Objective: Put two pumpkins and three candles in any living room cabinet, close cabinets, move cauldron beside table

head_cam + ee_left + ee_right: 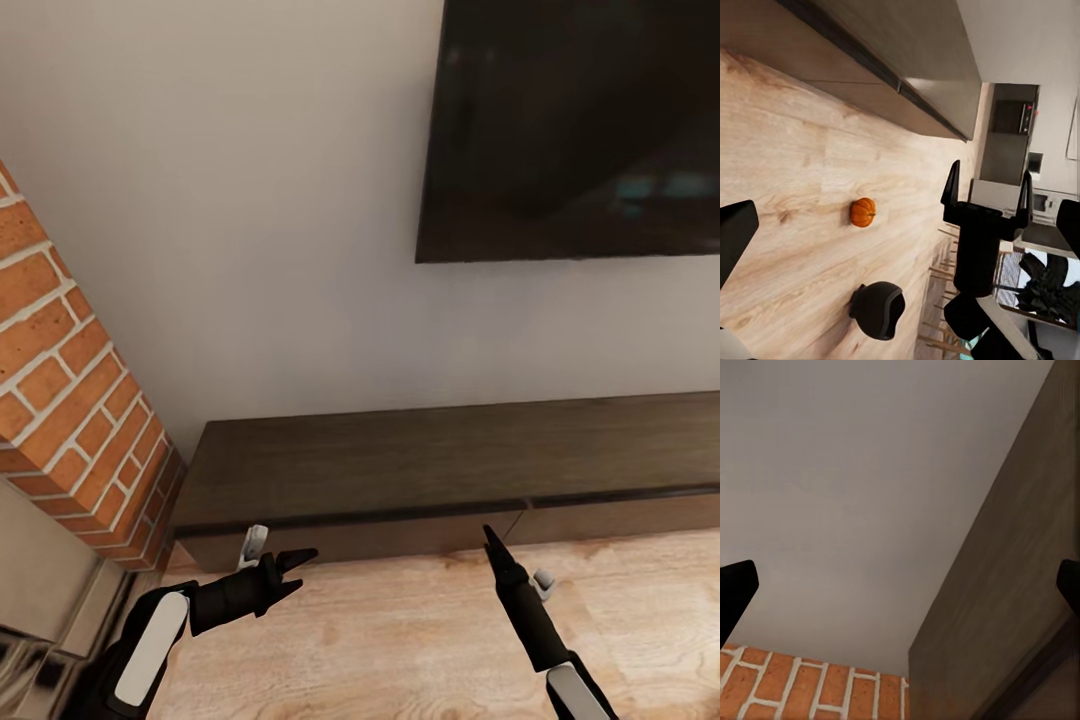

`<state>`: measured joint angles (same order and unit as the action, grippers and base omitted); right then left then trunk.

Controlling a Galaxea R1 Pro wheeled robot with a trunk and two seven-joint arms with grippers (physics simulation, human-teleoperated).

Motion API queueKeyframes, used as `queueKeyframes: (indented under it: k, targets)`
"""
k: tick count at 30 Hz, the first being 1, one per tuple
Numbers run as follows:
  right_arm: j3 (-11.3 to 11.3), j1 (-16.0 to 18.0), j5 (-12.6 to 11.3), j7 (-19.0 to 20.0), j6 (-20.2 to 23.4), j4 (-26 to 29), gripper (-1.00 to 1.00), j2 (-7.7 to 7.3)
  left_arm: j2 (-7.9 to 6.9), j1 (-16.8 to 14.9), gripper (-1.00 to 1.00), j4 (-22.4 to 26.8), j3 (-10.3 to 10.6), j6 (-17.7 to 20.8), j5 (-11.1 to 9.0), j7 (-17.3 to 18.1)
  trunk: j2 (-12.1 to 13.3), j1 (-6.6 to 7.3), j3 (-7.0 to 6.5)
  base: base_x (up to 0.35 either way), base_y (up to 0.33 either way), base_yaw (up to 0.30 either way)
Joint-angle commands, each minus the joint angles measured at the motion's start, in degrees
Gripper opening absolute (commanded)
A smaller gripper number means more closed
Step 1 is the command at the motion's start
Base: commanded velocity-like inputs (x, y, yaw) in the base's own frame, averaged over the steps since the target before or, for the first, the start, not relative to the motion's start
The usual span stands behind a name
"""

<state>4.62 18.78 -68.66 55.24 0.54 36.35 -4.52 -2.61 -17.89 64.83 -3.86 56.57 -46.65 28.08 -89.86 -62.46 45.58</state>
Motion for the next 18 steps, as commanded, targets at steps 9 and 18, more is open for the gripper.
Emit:
queueKeyframes:
  k: [9,18]
  targets:
    - [0.2,0.0,-1.3,0.4,-0.3,-0.3,1.0,0.06,-0.17,0.0,1.0,0.0,0.0,0.5,-0.4,2.4,-3.6,-1.98,1.66,0.0,0.0,0.0]
    - [0.2,0.0,-1.4,0.7,1.0,-0.2,1.0,-0.2,-1.22,0.0,1.0,-0.1,0.4,0.5,-0.5,4.8,-7.3,-3.96,3.28,0.0,0.0,0.0]
